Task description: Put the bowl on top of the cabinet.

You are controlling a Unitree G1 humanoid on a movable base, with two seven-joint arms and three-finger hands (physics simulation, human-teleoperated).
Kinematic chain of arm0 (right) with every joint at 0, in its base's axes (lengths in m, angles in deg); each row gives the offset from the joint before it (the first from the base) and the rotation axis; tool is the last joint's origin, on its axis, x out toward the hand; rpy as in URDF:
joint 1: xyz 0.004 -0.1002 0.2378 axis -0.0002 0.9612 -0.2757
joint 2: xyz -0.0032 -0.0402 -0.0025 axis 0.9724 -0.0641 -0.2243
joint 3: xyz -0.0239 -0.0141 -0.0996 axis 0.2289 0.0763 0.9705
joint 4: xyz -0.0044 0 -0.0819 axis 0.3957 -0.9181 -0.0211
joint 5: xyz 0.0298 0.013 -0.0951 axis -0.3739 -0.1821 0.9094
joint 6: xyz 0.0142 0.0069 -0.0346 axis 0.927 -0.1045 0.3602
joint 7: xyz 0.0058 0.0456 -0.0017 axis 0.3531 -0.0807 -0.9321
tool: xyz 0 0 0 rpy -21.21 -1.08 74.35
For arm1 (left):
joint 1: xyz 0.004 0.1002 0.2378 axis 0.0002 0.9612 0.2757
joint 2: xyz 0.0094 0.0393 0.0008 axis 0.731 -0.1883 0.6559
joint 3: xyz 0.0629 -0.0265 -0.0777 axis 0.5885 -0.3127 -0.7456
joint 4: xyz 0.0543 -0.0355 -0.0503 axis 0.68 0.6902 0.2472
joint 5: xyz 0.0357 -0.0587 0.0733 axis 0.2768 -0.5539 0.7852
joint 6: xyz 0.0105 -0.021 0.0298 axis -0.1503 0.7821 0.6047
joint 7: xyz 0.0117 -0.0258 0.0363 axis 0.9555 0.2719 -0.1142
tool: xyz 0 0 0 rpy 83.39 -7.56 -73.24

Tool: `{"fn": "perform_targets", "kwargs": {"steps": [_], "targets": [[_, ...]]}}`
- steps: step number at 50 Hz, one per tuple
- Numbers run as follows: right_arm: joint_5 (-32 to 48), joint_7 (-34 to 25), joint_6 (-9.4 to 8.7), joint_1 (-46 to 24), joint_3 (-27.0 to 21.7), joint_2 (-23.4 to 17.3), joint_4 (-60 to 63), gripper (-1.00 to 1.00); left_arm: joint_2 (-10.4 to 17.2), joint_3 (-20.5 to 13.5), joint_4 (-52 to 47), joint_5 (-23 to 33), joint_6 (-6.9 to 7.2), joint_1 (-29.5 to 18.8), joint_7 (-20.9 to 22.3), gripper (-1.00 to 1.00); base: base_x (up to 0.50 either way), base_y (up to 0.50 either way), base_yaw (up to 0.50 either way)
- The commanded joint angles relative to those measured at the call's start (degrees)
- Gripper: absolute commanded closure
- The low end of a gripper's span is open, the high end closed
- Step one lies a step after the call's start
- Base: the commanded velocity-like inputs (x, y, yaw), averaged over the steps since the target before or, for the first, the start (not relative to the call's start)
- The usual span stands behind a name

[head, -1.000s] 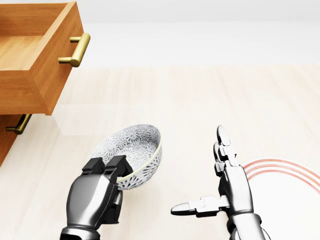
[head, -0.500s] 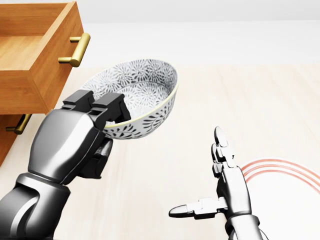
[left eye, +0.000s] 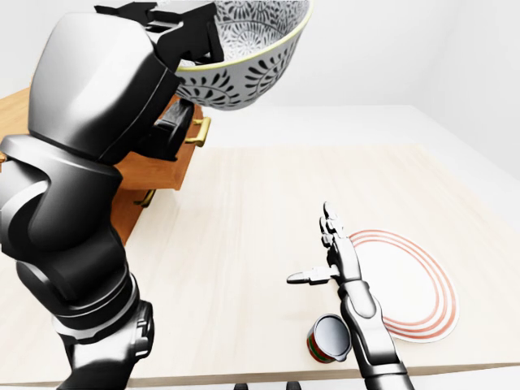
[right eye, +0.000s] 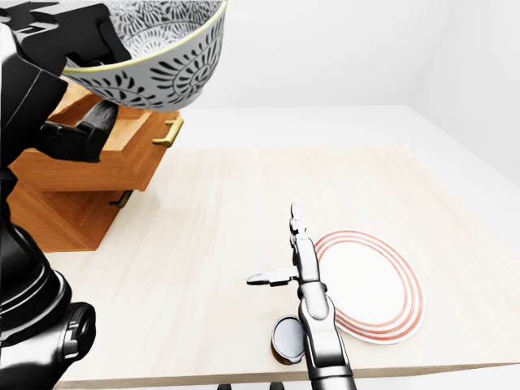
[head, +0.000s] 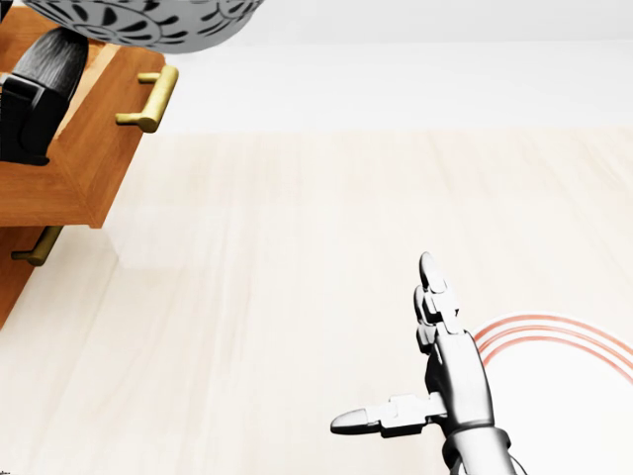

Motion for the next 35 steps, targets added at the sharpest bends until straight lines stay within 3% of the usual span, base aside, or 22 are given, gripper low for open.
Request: {"fn": "perform_targets", "kwargs": {"steps": [1, 4, 6, 8, 9, 11, 16, 17, 19, 22, 29, 33, 35], "targets": [[0.0, -0.1, 0.08, -0.1, 0.1, 0.0, -0.2, -1.00, 12.7, -6.1, 4.0, -7.1, 0.00, -9.5, 0.0, 1.00, 0.00, 0.00, 0.00], [0.1, -0.1, 0.00, 0.0, 0.2, 0.1, -0.1, -1.00, 17.3, -7.8, 6.8, -10.0, 0.00, -10.2, 0.0, 1.00, 0.00, 0.00, 0.00], [0.1, -0.1, 0.01, 0.0, 0.2, 0.1, -0.1, -1.00, 17.8, -7.7, 6.8, -10.4, 0.00, -10.1, 0.0, 1.00, 0.00, 0.00, 0.00], [0.1, -0.1, 0.08, -0.1, 0.2, 0.1, -0.2, -1.00, 19.9, -9.1, 7.0, -12.0, 0.00, -9.1, 0.0, 1.00, 0.00, 0.00, 0.00], [0.1, -0.1, 0.24, -0.1, 0.3, 0.1, -0.4, -1.00, 22.4, -10.9, 8.6, -13.1, 0.00, -8.2, 0.0, 1.00, 0.00, 0.00, 0.00], [0.2, -0.1, 0.28, 0.1, 0.4, 0.1, -0.3, -1.00, 24.8, -11.3, 10.1, -14.5, 0.00, -7.8, 0.0, 1.00, 0.00, 0.00, 0.00], [0.2, -0.1, 0.27, 0.1, 0.4, 0.1, -0.3, -1.00, 25.6, -11.0, 10.0, -15.2, 0.00, -7.4, 0.0, 1.00, 0.00, 0.00, 0.00], [0.2, -0.2, 0.08, 0.3, 0.5, 0.1, 0.2, -1.00, 30.5, -14.7, 19.4, -14.8, -0.72, -5.6, -3.9, 1.00, 0.00, 0.00, 0.00], [0.2, -0.2, 0.16, 0.3, 0.6, 0.2, 0.1, -1.00, 32.9, -14.9, 22.5, -15.9, -0.89, -4.2, -6.7, 1.00, 0.00, 0.00, 0.00], [0.4, -0.2, 0.18, 0.5, 0.7, 0.2, 0.1, -1.00, 35.9, -14.6, 29.2, -15.4, -3.76, -3.3, -11.8, 1.00, 0.00, 0.00, 0.00], [0.2, -0.3, 0.18, 0.5, 0.6, 0.1, 0.2, -1.00, 37.7, -12.2, 41.6, -12.4, -6.58, -5.6, -19.2, 1.00, 0.00, 0.00, 0.00], [0.1, -0.3, -0.13, 0.5, 0.5, 0.1, 0.6, -1.00, 37.6, -9.8, 52.8, -7.0, -9.97, -8.5, -26.4, 1.00, 0.00, 0.00, 0.00], [0.1, -0.4, -0.05, 0.5, 0.5, 0.1, 0.4, -1.00, 37.5, -9.1, 57.0, -5.5, -10.00, -9.7, -29.2, 1.00, 0.00, 0.00, 0.00]]}}
